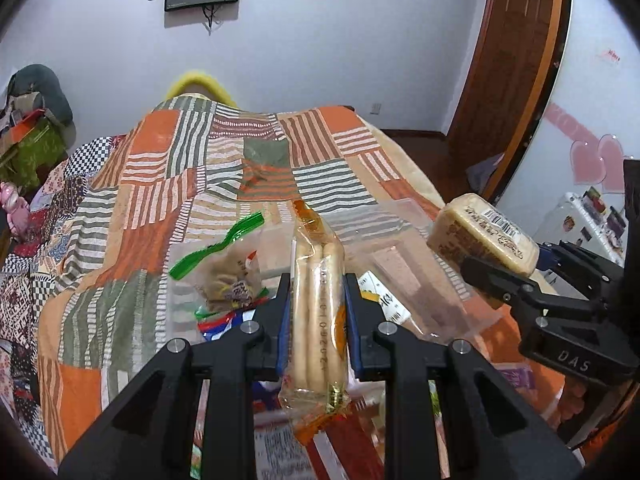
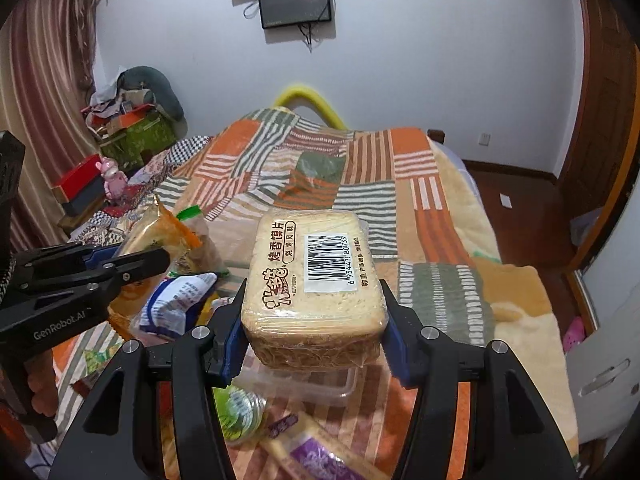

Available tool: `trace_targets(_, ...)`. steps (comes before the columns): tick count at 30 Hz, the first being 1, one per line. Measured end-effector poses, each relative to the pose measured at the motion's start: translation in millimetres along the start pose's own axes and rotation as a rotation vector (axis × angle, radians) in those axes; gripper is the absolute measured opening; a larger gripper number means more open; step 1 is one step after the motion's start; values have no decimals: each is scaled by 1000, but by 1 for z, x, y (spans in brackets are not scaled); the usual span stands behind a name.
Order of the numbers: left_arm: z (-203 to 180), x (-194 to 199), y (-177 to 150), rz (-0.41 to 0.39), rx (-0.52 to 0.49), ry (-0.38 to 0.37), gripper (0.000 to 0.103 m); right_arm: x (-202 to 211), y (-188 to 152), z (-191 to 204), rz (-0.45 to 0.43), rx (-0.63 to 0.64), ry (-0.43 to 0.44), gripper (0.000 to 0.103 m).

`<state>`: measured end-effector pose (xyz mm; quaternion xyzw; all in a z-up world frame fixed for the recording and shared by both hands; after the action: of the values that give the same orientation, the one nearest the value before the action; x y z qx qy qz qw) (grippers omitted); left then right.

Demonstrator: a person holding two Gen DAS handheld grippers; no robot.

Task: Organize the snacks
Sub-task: 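Carry the bread loaf and stick-snack pack over the box and release them, then grasp the purple-labelled cake roll with right tool while left tool grasps the green pea bag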

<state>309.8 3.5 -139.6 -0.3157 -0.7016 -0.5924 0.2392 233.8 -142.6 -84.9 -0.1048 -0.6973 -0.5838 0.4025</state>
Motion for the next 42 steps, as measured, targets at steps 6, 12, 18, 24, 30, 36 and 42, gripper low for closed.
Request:
trace_targets(6,0,-32,9,73,5,-20,22,-21,4,0,53,10,-3,53)
trace_targets(12,-3,-47,11,115,-16,-23,23,-37,7,3,86,39,-10,53)
trace_targets(18,-3,-55,9,122,-16,17,24,-43,8,5,96,47,-20,53)
trace_targets(24,1,-45,8,100,-4,20,47,-37,10,2,90,33,5,53)
trace_targets(30,0,-12,9,37,-20,29,57,-19,10,1,59,42,12,56)
trace_targets(36,6,35,-5,-18,-25,25,64,6,3,-1,32,70,18,57)
trace_targets(42,21,71,-34,-41,-41,75,67,28,-14,-10,21,68,18,62)
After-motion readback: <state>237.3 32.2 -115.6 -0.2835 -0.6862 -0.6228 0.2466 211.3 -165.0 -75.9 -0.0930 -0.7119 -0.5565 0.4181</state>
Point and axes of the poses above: each gripper's, at about its wrist camera, not at the fingertips, and x roughly against the way its jaws point, z to its left, y to its top, the point moved 2 cm from there along -x, roughly the way its jaws point, and after that the axes turned 6 degrees about x, right-handed, at the moved point
